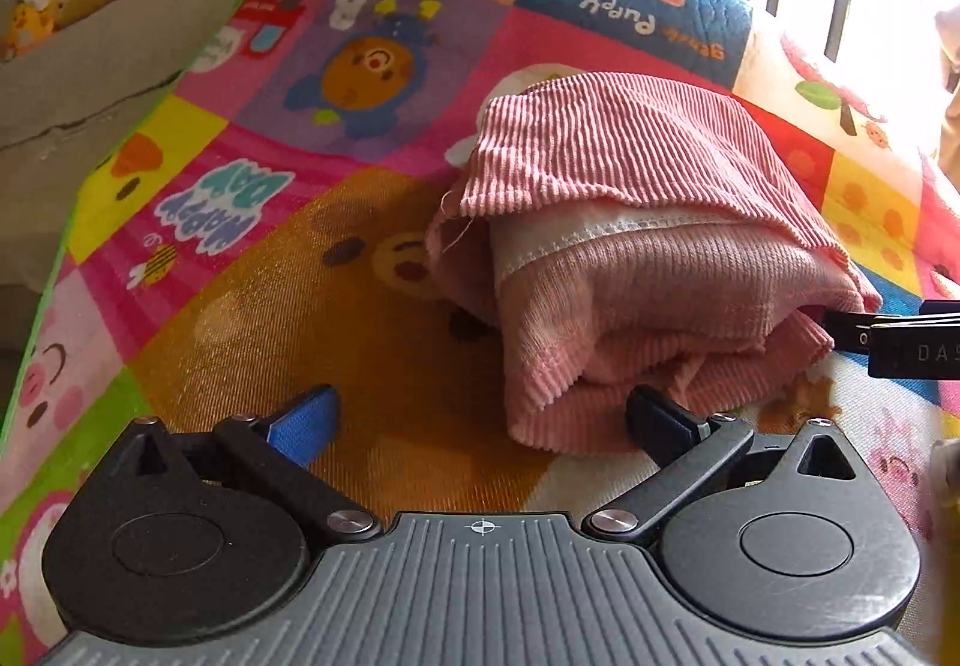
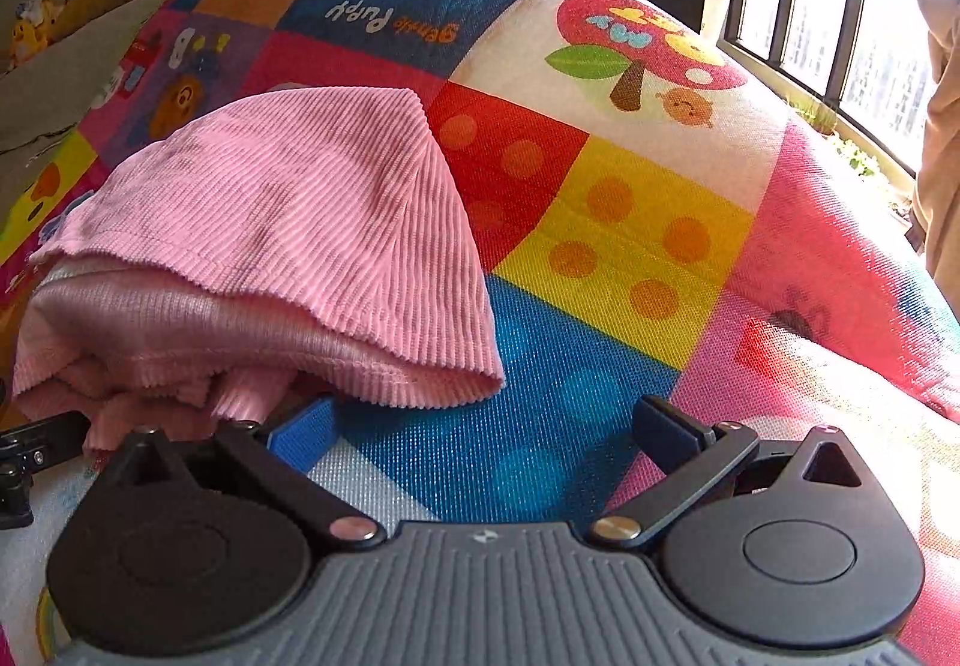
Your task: Fold clothes
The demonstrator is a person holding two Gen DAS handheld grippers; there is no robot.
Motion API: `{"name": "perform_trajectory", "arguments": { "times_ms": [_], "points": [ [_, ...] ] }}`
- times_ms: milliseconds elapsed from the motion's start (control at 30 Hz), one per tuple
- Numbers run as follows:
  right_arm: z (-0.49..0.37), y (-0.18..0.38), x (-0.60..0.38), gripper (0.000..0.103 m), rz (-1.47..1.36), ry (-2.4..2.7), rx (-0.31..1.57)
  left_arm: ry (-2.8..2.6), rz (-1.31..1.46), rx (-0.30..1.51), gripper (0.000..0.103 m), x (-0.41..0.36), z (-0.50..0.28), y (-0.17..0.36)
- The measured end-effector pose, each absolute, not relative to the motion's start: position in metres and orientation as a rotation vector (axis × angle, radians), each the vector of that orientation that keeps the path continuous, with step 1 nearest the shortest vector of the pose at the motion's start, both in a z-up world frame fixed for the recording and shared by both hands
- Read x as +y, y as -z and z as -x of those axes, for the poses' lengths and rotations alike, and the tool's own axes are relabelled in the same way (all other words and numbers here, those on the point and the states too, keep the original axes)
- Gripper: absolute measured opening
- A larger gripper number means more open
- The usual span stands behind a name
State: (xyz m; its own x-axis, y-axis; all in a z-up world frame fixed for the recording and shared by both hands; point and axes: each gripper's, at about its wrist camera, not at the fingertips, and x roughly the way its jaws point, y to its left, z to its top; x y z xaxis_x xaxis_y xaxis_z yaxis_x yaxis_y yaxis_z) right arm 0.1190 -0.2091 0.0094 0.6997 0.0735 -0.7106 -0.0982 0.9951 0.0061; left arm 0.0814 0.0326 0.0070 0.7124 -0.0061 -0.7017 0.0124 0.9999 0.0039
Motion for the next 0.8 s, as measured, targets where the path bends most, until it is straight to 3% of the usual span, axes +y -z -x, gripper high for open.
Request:
{"name": "perform_trajectory", "arguments": {
  "times_ms": [267, 800],
  "points": [
    [-0.051, -0.005, -0.220, 0.103, 0.064, -0.169, 0.718, 0.003, -0.032, 0.692, 0.103, 0.001, -0.018, -0.001],
    [-0.042, 0.001, -0.219, 0.103, 0.050, -0.164, 0.695, -0.031, -0.019, 0.703, 0.103, -0.001, -0.018, 0.001]
  ]
}}
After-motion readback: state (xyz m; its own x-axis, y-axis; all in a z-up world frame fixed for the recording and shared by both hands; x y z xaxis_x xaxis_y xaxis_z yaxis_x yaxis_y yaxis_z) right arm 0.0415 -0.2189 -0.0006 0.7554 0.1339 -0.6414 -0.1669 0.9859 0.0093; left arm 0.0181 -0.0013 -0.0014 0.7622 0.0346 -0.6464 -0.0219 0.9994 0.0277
